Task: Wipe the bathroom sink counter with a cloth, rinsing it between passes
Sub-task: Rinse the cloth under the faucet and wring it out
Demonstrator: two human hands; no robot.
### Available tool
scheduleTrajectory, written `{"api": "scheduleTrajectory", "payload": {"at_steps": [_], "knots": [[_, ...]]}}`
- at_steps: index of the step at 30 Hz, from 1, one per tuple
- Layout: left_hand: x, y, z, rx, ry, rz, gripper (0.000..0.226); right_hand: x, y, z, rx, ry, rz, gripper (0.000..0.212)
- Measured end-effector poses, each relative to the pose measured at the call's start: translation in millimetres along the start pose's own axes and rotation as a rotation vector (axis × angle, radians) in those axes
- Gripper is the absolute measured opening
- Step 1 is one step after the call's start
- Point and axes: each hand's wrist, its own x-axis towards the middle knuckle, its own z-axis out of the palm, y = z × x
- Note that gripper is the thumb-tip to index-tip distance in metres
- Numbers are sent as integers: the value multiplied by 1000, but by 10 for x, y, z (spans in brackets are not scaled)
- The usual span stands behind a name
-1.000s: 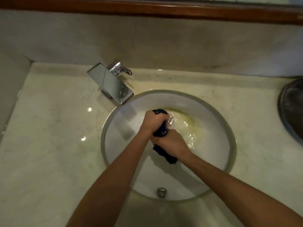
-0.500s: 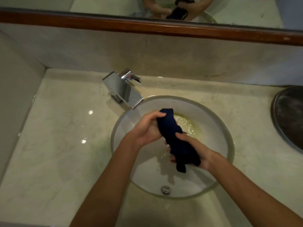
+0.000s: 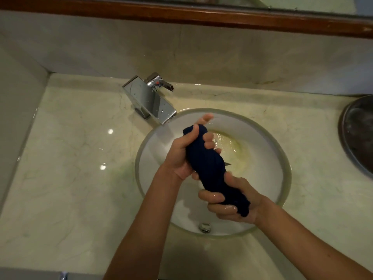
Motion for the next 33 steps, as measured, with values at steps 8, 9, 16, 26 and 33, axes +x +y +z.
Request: {"api": "scheduleTrajectory", "payload": {"at_steps": [8,9,16,26,33], "knots": [[452,-179,-368,891,798,-171,21,489,-245,-182,-1154,1173,167,17],[509,-227,-435,1003,842,-204,20,555,-219,-268,-1227,1206,209,18],[571,-352,-569,1439,1000,-275,16,768,-81,-479,-1410,1322,287,27],[49,357,-118,270,318,-253,19,163,-357,140,-527,872,164,47],[-170,357,104,343,41,-90,57,-97,-246,469,-111,448,22,59]]}}
